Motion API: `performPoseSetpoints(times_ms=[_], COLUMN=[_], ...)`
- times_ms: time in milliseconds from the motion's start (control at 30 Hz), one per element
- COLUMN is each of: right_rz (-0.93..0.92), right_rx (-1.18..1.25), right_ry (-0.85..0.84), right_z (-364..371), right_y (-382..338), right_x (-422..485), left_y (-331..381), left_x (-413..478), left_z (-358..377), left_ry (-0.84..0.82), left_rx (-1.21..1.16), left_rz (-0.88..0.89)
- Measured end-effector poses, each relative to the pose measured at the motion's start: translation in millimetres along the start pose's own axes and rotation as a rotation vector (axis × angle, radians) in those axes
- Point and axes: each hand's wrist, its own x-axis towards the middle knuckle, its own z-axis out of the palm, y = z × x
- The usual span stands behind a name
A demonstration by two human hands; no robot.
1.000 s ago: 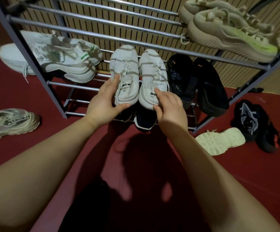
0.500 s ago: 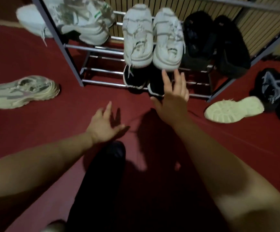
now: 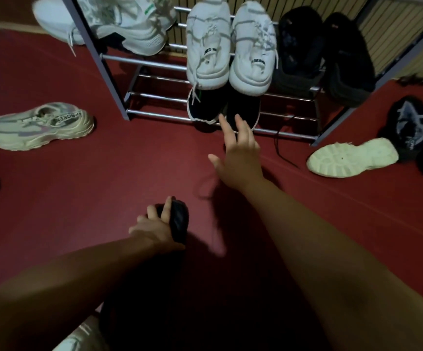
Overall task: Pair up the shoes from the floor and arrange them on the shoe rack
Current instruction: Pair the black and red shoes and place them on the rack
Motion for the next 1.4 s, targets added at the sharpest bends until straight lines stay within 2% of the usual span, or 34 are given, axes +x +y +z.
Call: performPoseSetpoints(times_ms=[167,233,300,367,500,600,700,800,833,933,1067,1200,1267,1400], right_rz=[0.048,0.112,0.154,0.217,0.615,0.584,0.488,0.366,0.374,0.48,0.613,0.759,0.819,0.855], right_rx=[0.034,0.063,0.1,0.172,0.725,0.92,0.911,0.734,0.748,0.897,1.078,1.247,1.332,1.539], right_ry=[-0.04,-0.077,-0.166,-0.33,-0.675,-0.722,-0.674,-0.582,-0.552,-0.483,-0.437,-0.436,-0.472,-0.559], right_z=[-11,-14,-15,-14,-22,-25,-34,-32,-30,-21,-16,-13,-14,-17], right_y=[19,23,25,28,21,22,21,24,26,39,48,55,61,64], right_x=[-14,-16,-14,-11,-20,-28,-24,-21,-23,-30,-36,-41,-42,-50], left_y=[15,15,15,19,31,40,44,38,33,9,-41,-60,-54,-26], left_x=[2,2,2,1,4,4,6,7,7,1,9,16,18,24], left_z=[-3,-7,-17,-37,-85,-107,-110,-111,-115,-135,-137,-110,-103,-101], left_ry=[0.012,0.035,0.052,0.081,0.136,0.165,0.183,0.2,0.19,0.127,0.148,-0.11,-0.204,-0.209], left_rx=[-0.023,-0.018,-0.014,0.0,-0.077,-0.12,-0.177,-0.504,-0.628,-0.834,-0.926,-0.973,-1.056,-1.394], left_rz=[-0.087,-0.058,0.054,0.19,0.435,0.57,0.605,0.576,0.553,0.426,0.236,0.077,0.047,0.056])
